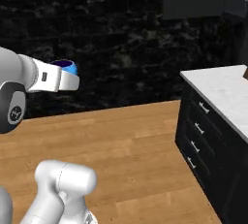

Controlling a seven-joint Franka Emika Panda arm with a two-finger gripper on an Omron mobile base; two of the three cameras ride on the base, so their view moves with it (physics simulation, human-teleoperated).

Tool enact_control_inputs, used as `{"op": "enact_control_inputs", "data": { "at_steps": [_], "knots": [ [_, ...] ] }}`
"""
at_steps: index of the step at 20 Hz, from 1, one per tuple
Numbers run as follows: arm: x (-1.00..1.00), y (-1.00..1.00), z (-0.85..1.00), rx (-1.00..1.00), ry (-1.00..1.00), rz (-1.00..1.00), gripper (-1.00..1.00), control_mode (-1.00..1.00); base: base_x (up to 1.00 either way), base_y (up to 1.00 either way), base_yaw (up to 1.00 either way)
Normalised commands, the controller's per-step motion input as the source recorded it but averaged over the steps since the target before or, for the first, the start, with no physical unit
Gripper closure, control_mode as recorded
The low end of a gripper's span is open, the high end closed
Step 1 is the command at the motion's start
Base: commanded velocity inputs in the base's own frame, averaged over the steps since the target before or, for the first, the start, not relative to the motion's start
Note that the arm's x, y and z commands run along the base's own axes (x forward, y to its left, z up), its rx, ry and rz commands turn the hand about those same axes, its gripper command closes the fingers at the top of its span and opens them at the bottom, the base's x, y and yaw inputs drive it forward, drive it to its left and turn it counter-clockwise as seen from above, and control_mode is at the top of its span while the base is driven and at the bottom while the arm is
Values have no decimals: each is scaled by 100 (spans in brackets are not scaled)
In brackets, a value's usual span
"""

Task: Gather all objects into one cabinet and sort the glasses and bowls to opposite sides.

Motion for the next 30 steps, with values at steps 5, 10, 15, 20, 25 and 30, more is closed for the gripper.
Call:
{"op": "enact_control_inputs", "data": {
  "at_steps": [5,10,15,20,25,30],
  "knots": [
    [0,0,0,0,0,0,100,100,79,13,-58],
    [0,0,0,0,0,0,100,100,87,27,-56],
    [0,0,0,0,0,0,100,100,89,29,-55],
    [0,0,0,0,0,0,100,100,84,17,-57],
    [0,0,0,0,0,0,100,100,79,15,-59],
    [0,0,0,0,0,0,100,100,80,23,-55]
  ]
}}
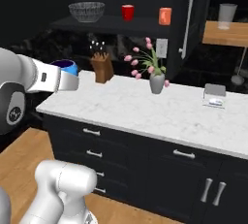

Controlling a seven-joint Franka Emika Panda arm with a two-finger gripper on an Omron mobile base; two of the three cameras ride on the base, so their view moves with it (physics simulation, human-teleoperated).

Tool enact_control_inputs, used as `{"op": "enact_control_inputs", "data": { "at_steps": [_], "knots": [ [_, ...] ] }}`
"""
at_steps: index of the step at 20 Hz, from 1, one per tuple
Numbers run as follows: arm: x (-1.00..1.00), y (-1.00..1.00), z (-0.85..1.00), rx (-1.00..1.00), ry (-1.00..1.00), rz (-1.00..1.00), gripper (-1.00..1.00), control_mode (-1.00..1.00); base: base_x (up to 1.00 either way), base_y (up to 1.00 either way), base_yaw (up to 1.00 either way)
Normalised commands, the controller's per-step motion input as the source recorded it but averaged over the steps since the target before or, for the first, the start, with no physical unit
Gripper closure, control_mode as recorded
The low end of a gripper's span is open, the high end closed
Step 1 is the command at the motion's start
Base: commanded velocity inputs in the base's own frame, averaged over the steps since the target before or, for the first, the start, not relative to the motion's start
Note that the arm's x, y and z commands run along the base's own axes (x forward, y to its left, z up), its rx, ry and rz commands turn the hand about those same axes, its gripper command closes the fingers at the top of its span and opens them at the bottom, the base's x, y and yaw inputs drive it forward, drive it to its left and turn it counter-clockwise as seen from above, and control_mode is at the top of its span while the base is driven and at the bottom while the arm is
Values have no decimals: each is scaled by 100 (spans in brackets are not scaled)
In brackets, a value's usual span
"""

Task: Gather all objects into one cabinet and sort the glasses and bowls to opposite sides.

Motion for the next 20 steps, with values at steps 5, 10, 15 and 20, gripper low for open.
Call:
{"op": "enact_control_inputs", "data": {
  "at_steps": [5,10,15,20],
  "knots": [
    [0,0,0,0,0,0,100,100,61,13,-42],
    [0,0,0,0,0,0,100,100,42,22,-30],
    [0,0,0,0,0,0,100,100,53,23,-5],
    [0,0,0,0,0,0,100,100,51,16,-4]
  ]
}}
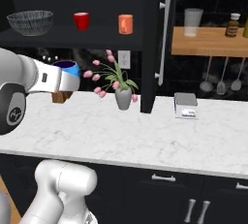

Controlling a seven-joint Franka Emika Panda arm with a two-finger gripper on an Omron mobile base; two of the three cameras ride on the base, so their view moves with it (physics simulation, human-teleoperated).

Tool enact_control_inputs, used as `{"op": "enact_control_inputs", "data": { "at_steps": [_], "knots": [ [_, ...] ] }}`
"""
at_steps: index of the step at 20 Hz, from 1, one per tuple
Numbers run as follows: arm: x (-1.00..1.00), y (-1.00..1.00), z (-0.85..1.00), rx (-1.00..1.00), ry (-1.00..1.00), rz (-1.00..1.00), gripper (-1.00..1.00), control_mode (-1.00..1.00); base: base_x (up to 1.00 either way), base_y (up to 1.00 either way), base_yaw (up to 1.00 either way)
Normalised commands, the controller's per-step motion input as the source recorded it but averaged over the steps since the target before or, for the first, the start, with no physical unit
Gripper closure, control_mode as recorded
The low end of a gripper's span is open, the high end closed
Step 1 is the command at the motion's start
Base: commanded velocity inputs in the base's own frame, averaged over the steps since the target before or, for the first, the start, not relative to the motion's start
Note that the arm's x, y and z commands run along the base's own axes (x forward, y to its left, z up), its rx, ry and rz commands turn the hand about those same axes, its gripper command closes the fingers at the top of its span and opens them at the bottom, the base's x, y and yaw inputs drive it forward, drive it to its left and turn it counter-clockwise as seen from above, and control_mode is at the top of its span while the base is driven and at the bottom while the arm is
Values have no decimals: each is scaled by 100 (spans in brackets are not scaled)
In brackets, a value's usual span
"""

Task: Gather all objects into one cabinet and sort the glasses and bowls to opposite sides.

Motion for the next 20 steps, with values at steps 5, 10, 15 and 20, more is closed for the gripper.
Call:
{"op": "enact_control_inputs", "data": {
  "at_steps": [5,10,15,20],
  "knots": [
    [0,0,0,0,0,0,100,100,49,5,-2],
    [0,0,0,0,0,0,100,100,43,0,0],
    [0,0,0,0,0,0,100,100,45,0,0],
    [4,-2,5,0,-7,-3,100,-100,7,0,0]
  ]
}}
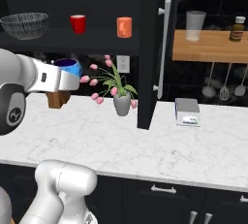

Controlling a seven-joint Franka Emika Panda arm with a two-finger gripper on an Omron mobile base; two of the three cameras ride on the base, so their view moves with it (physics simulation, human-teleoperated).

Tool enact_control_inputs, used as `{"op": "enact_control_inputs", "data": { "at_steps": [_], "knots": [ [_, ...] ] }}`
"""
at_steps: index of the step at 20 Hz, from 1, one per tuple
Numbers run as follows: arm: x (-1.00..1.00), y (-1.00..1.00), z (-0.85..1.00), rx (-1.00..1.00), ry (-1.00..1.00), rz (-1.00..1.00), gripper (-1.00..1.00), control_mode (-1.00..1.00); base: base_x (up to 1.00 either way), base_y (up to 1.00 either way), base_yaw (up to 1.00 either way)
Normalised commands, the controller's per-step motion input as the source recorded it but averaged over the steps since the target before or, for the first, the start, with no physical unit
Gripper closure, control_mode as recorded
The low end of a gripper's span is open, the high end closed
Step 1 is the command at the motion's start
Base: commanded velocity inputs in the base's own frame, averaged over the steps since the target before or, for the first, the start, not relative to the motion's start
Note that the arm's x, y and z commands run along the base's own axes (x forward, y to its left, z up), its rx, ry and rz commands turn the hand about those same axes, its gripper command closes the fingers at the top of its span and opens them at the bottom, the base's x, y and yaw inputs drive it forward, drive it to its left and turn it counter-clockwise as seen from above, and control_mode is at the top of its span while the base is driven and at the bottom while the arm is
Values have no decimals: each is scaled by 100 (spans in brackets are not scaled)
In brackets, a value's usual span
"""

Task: Gather all objects into one cabinet and sort the glasses and bowls to opposite sides.

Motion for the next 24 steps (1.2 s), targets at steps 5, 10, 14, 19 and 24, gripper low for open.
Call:
{"op": "enact_control_inputs", "data": {
  "at_steps": [5,10,14,19,24],
  "knots": [
    [0,-15,52,2,-9,-17,100,-100,0,0,0],
    [9,-13,65,2,-4,-27,100,-100,0,0,0],
    [30,-3,36,0,0,-29,100,-100,0,0,0],
    [57,-1,3,0,-4,-25,100,-100,0,0,0],
    [72,-5,-8,0,0,-14,100,-100,0,0,0]
  ]
}}
